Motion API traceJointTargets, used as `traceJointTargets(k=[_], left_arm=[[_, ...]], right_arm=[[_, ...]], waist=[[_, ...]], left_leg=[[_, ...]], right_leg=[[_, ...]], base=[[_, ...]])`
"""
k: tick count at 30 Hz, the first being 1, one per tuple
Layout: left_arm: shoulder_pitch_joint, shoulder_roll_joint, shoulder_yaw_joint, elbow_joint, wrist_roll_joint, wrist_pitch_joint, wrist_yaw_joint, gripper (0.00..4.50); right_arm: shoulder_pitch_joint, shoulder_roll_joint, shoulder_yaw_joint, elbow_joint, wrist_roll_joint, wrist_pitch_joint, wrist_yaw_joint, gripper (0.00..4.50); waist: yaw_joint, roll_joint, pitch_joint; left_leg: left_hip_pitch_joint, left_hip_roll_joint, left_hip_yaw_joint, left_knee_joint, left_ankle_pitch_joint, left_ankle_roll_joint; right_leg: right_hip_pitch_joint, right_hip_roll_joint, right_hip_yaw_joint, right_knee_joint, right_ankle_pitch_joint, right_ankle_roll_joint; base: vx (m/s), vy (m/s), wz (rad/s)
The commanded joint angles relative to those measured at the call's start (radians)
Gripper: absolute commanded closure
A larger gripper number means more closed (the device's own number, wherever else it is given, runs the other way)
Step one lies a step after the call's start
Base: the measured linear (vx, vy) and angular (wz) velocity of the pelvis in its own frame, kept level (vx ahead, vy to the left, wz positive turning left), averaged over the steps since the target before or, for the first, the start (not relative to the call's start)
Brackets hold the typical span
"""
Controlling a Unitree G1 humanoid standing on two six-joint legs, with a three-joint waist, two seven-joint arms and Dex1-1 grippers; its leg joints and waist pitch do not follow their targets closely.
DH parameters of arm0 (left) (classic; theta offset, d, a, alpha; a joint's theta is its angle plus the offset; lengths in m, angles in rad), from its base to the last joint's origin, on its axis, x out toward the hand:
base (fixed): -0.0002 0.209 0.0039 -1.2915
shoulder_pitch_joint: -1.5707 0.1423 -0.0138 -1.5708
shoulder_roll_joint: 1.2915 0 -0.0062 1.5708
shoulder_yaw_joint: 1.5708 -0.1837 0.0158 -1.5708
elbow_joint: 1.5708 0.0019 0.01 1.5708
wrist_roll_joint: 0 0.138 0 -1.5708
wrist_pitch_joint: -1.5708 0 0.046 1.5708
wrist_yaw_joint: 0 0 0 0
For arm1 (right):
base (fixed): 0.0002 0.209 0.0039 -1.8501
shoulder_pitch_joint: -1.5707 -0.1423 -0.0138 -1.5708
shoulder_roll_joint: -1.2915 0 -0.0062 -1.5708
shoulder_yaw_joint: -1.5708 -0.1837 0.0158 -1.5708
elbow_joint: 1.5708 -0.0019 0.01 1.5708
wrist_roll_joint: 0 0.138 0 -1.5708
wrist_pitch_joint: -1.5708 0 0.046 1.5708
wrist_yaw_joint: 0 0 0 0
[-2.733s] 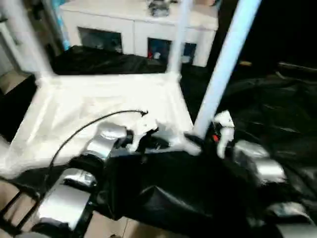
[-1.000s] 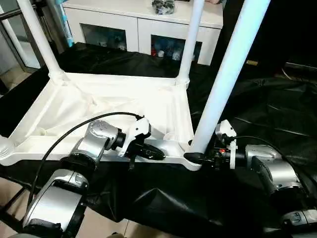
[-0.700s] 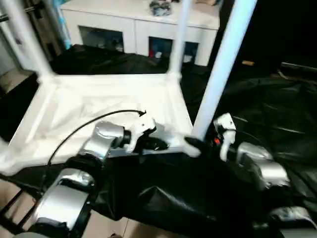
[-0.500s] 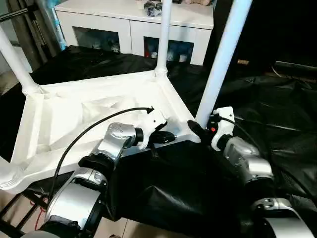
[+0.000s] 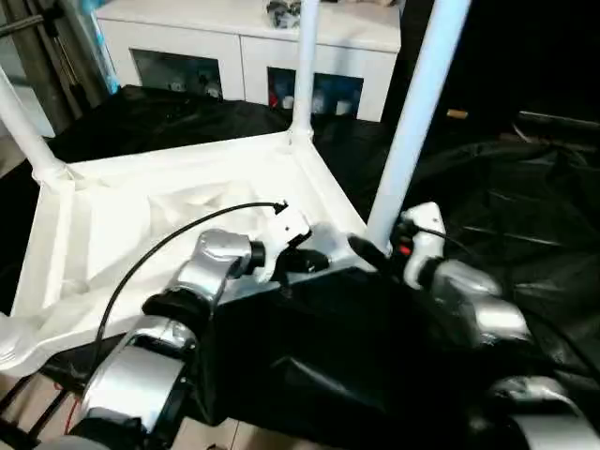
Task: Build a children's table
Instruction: Rotate leg to tighten
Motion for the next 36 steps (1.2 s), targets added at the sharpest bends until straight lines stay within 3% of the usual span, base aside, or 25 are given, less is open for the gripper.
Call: traceJointTargets(k=[1, 4, 7, 10, 14, 22, 28, 29, 31, 36], left_arm=[[-0.011, -0.034, -0.039, -0.053, -0.033, -0.043, -0.084, 4.50], [-0.013, 0.006, -0.039, -0.048, -0.033, -0.051, -0.158, 4.50], [-0.013, 0.030, -0.041, -0.050, -0.038, -0.049, -0.211, 4.50], [-0.010, 0.054, -0.044, -0.057, -0.042, -0.042, -0.264, 4.50], [-0.006, 0.066, -0.043, -0.059, -0.044, -0.042, -0.289, 4.50], [-0.002, 0.061, -0.039, -0.057, -0.038, -0.048, -0.262, 4.50], [-0.026, 0.028, -0.010, -0.027, -0.024, -0.051, -0.117, 4.50], [-0.033, 0.017, -0.003, -0.017, -0.021, -0.051, -0.076, 4.50], [-0.040, 0.000, 0.004, -0.006, -0.017, -0.051, -0.023, 4.50], [-0.063, -0.064, 0.015, 0.018, -0.009, -0.040, 0.124, 4.50]], right_arm=[[0.034, 0.023, 0.119, -0.020, 0.014, 0.048, 0.144, 0.76], [0.069, -0.048, 0.139, -0.093, 0.041, 0.086, 0.289, 0.76], [0.088, -0.080, 0.148, -0.134, 0.062, 0.123, 0.358, 0.76], [0.107, -0.109, 0.167, -0.172, 0.076, 0.164, 0.415, 0.76], [0.118, -0.116, 0.177, -0.190, 0.077, 0.183, 0.427, 1.02], [0.125, -0.106, 0.176, -0.204, 0.081, 0.204, 0.426, 1.61], [0.122, -0.056, 0.139, -0.171, 0.059, 0.169, 0.296, 1.73], [0.113, -0.036, 0.127, -0.143, 0.043, 0.151, 0.237, 1.75], [0.097, -0.007, 0.111, -0.096, 0.016, 0.133, 0.138, 1.81], [0.045, 0.074, 0.064, 0.038, -0.034, 0.109, -0.135, 1.95]], waist=[[0.010, 0.004, -0.065], [0.021, 0.003, -0.061], [0.030, 0.007, -0.057], [0.034, 0.004, -0.055], [0.039, 0.005, -0.056], [0.045, 0.006, -0.060], [0.047, 0.005, -0.055], [0.042, 0.005, -0.052], [0.040, 0.003, -0.052], [0.016, 0.003, -0.049]], left_leg=[[0.011, 0.006, 0.002, -0.048, -0.142, 0.093], [0.013, 0.009, 0.004, -0.049, -0.178, 0.106], [0.018, 0.013, 0.002, -0.055, -0.221, 0.078], [0.019, 0.013, 0.001, -0.059, -0.237, 0.057], [0.019, 0.013, 0.001, -0.059, -0.235, 0.040], [0.018, 0.010, 0.002, -0.054, -0.194, 0.049], [0.021, 0.012, 0.002, -0.059, -0.245, 0.028], [0.022, 0.010, 0.000, -0.062, -0.276, 0.006], [0.024, 0.010, -0.003, -0.064, -0.291, -0.004], [0.021, 0.004, -0.008, -0.068, -0.320, -0.025]], right_leg=[[0.057, -0.029, 0.020, -0.042, 0.095, -0.301], [0.056, -0.034, 0.020, -0.048, 0.043, -0.304], [0.051, -0.036, 0.021, -0.056, -0.058, -0.290], [0.051, -0.035, 0.022, -0.058, -0.095, -0.278], [0.049, -0.037, 0.024, -0.057, -0.091, -0.275], [0.051, -0.035, 0.022, -0.048, -0.014, -0.288], [0.046, -0.039, 0.023, -0.059, -0.118, -0.268], [0.042, -0.041, 0.024, -0.067, -0.194, -0.246], [0.039, -0.043, 0.025, -0.073, -0.249, -0.224], [0.034, -0.041, 0.025, -0.081, -0.318, -0.193]], base=[[0.000, 0.000, 0.00], [0.000, 0.000, 0.00], [0.000, 0.000, 0.00], [0.000, 0.000, 0.00], [0.000, 0.000, 0.00], [0.000, 0.000, 0.00], [0.000, 0.000, 0.00], [0.000, 0.000, 0.00], [0.000, 0.000, 0.00], [0.000, 0.000, 0.00]])
